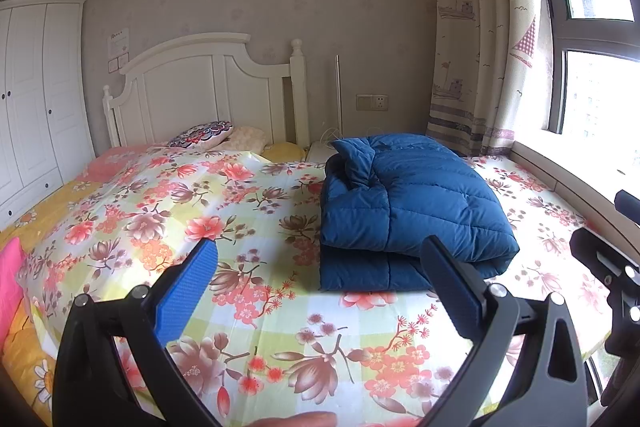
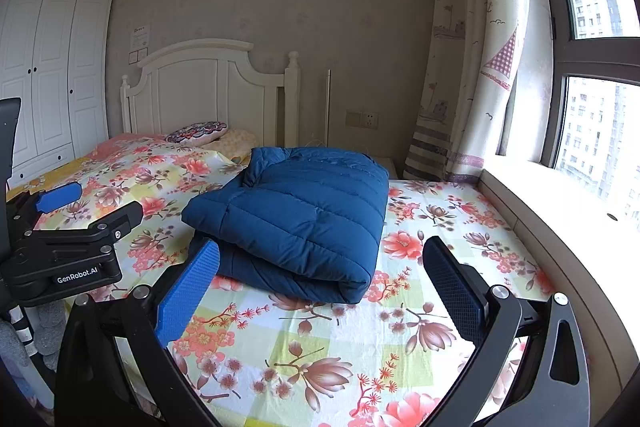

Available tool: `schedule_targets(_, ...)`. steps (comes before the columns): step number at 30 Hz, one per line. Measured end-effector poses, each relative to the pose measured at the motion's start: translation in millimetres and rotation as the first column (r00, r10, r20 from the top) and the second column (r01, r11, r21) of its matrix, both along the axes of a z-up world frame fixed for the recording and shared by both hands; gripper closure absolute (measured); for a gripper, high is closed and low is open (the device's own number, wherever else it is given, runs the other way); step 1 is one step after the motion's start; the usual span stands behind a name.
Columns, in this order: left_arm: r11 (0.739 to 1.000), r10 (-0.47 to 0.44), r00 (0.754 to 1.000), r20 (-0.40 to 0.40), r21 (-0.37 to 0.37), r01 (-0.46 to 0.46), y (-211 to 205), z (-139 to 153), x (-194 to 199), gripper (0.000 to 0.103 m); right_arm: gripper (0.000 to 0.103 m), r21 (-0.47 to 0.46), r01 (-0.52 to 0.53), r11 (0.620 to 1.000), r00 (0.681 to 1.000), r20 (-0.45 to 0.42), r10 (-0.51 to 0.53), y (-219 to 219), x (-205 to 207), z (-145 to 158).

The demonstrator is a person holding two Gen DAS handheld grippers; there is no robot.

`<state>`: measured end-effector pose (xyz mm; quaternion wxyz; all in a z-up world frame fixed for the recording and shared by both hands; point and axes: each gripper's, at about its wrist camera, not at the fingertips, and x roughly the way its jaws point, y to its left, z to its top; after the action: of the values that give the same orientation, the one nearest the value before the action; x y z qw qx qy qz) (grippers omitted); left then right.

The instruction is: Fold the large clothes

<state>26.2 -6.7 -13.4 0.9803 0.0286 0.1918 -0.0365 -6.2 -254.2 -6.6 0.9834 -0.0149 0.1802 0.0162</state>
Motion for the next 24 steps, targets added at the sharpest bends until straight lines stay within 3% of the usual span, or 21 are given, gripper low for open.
schedule_targets(24,1.000,0.002,1.000,-0.005,0.002,-0.002,-0.7,-1.5,-0.3,0.002,0.005,0.006,0.005,1.000,1.000,-0.010,-0.005,5.0,0.5,-3.9)
